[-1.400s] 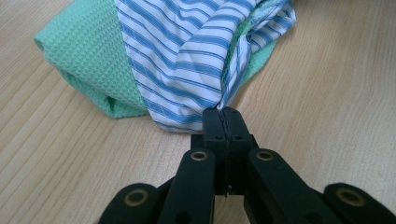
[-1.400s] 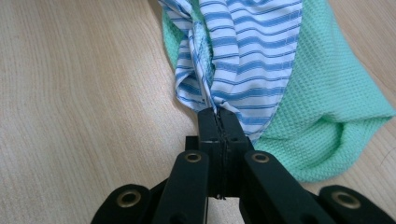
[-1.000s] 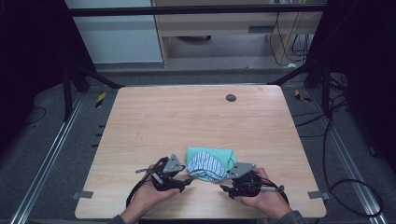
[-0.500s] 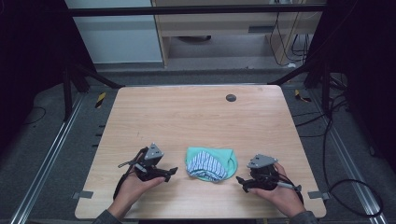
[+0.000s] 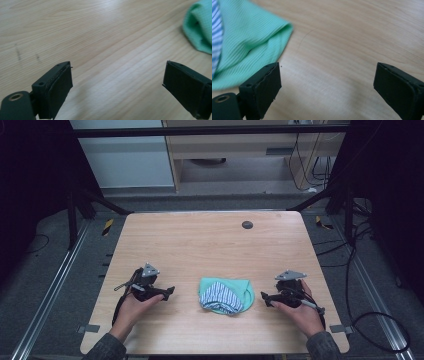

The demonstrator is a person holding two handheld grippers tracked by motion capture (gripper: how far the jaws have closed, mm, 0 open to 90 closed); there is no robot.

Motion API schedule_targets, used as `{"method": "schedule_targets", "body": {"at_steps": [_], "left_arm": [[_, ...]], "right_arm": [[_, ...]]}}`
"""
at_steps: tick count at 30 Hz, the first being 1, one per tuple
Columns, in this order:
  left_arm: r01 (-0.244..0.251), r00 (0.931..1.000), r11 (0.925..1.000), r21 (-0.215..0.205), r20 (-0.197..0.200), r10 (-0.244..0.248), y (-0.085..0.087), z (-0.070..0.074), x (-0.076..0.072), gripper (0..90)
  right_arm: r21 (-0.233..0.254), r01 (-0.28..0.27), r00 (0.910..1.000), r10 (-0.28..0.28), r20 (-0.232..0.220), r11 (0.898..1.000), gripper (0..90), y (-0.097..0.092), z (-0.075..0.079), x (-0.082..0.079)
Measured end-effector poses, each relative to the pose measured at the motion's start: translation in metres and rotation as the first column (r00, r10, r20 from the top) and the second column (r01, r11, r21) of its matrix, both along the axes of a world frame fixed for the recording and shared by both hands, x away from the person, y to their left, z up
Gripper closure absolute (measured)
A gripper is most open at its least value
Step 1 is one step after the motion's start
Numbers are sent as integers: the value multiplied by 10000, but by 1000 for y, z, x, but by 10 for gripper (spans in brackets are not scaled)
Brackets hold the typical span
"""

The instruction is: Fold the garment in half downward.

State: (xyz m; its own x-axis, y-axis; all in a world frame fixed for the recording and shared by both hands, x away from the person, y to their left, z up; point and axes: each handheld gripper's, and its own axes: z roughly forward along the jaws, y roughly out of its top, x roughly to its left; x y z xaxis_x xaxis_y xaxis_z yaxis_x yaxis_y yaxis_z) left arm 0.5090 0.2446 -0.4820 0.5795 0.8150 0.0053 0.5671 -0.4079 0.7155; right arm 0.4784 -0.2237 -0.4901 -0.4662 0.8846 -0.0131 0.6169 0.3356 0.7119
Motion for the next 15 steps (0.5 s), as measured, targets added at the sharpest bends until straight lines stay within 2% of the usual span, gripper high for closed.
{"method": "schedule_targets", "body": {"at_steps": [3,8,11,14,15], "left_arm": [[-371,9993,9993,0,57,371,10,-5,6,68],[-853,9964,9962,-177,-14,853,21,-11,13,68],[-956,9954,9952,-230,-41,955,22,-15,15,69],[-990,9951,9951,-24,-73,990,21,-19,17,76],[-1066,9943,9943,-84,-64,1065,20,-21,17,76]], "right_arm": [[487,621,9981,-621,-19,9969,71,-5,-4,9],[101,1446,9893,-1444,-208,9894,67,-9,-14,19],[160,1664,9860,-1661,-176,9859,64,-10,-17,22],[128,1806,9836,-1805,-23,9835,56,-11,-19,25],[186,1853,9827,-1853,-21,9825,55,-11,-19,25]]}}
